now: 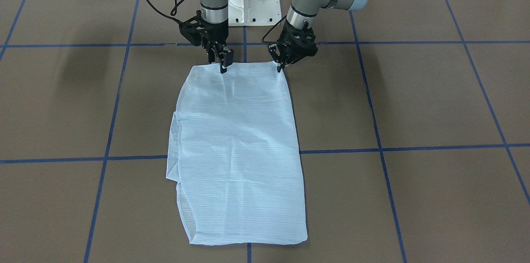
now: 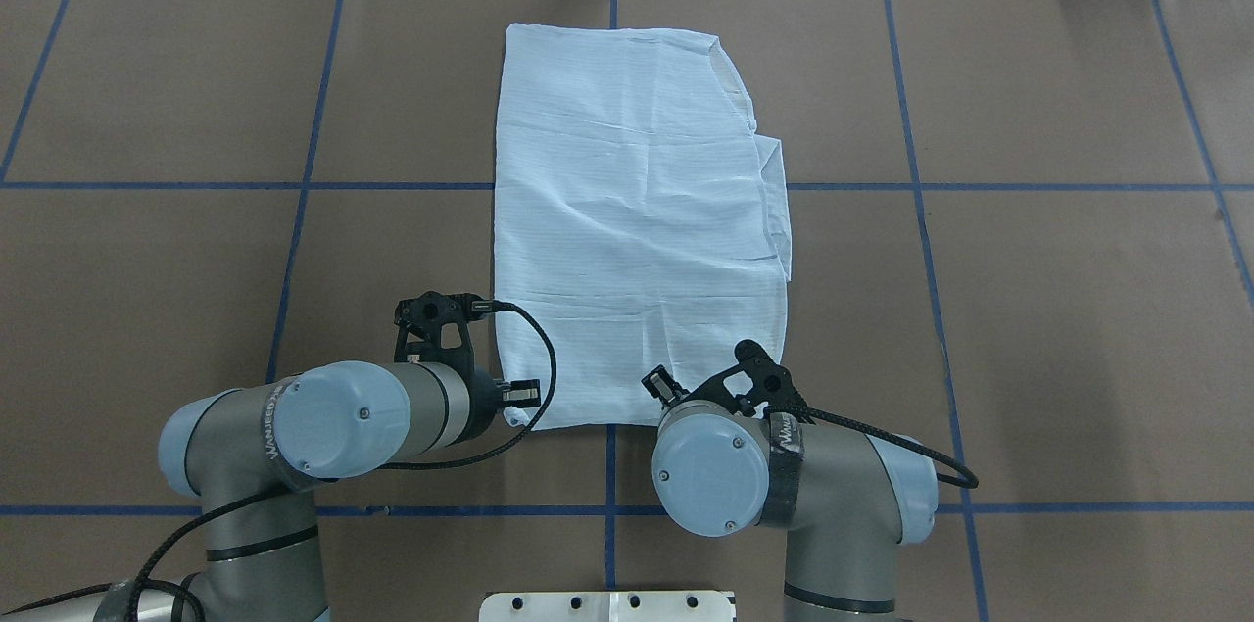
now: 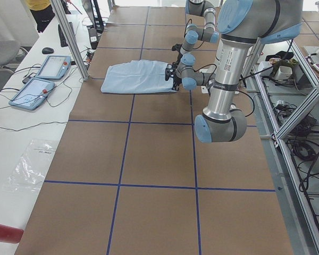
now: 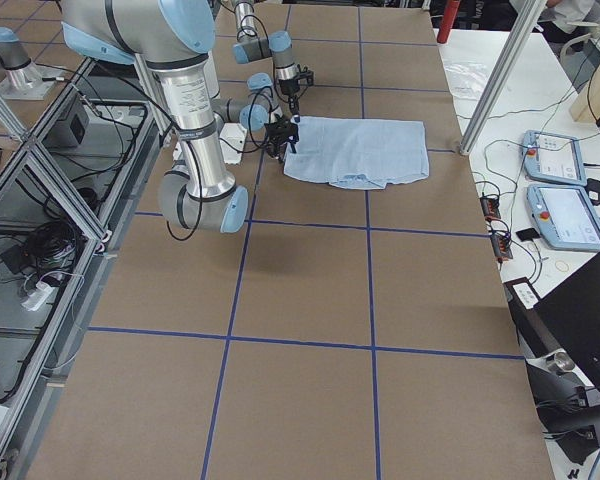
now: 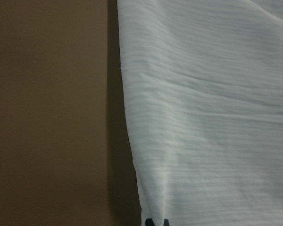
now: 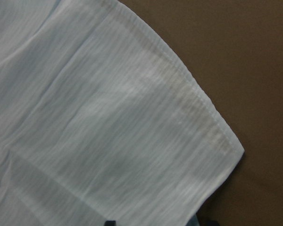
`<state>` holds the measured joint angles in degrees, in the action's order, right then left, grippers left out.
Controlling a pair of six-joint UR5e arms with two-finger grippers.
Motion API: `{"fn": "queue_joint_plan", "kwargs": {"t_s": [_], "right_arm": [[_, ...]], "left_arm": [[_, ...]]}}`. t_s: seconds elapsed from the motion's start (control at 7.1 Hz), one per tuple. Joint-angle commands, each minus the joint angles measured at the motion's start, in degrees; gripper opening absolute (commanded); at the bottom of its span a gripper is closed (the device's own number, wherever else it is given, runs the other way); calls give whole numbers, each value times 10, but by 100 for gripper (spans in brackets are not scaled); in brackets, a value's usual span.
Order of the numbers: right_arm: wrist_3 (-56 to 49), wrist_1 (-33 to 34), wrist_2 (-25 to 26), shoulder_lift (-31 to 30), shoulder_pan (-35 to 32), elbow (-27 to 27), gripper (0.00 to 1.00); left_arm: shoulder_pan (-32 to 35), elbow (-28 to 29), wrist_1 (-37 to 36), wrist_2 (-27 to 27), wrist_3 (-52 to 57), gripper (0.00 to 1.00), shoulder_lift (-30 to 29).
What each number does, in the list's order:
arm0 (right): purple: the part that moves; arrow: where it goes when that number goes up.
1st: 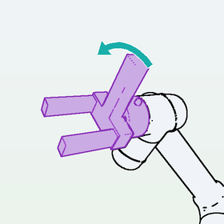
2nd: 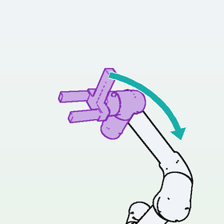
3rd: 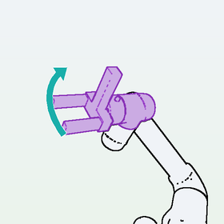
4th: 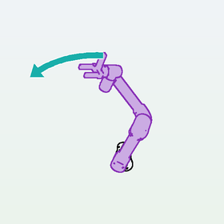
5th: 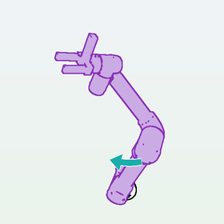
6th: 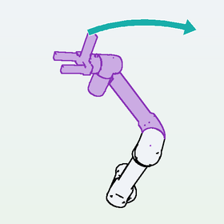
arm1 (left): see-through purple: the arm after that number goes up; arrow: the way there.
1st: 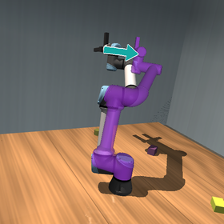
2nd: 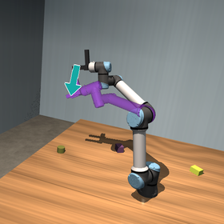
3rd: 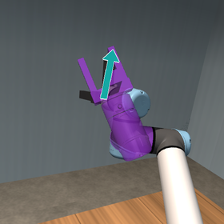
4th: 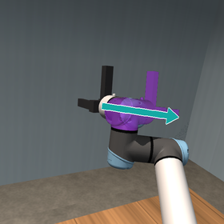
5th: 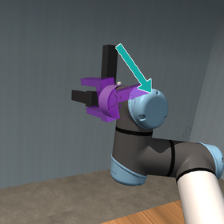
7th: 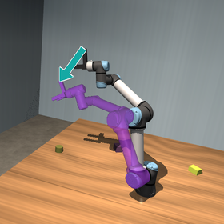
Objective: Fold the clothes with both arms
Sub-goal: 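Lift the near edge with both grippers and fold it away from the robot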
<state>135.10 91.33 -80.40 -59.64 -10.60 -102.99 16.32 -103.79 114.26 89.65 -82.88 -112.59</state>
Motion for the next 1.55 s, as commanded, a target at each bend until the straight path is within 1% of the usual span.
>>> {"fn": "queue_joint_plan", "kwargs": {"t_s": [0.0,0.14,0.28,0.42,0.7,0.85,0.99,1.13,1.27,1.41], "right_arm": [[2,-3,17,1,-5,4,37],[4,-12,17,0,-6,6,8],[4,-14,24,0,-6,10,8],[4,-14,28,1,-6,10,0],[3,-25,40,1,-8,9,0],[1,-26,39,1,-17,2,0],[-1,-22,37,-2,-21,-19,0],[-2,-15,32,-27,-27,-94,0],[-2,35,38,-47,-1,-174,0],[0,116,38,-44,33,-258,0]], "left_arm": [[0,0,0,0,0,0,0],[0,0,1,0,0,0,0],[0,0,1,0,0,0,0],[0,0,1,0,0,0,0],[0,-3,1,1,1,0,-3],[2,-28,-1,6,5,0,-3],[4,-65,-11,8,9,0,3],[3,-114,-58,36,9,0,2],[4,-174,-105,59,6,0,2],[2,-231,-148,60,1,0,3]]}}
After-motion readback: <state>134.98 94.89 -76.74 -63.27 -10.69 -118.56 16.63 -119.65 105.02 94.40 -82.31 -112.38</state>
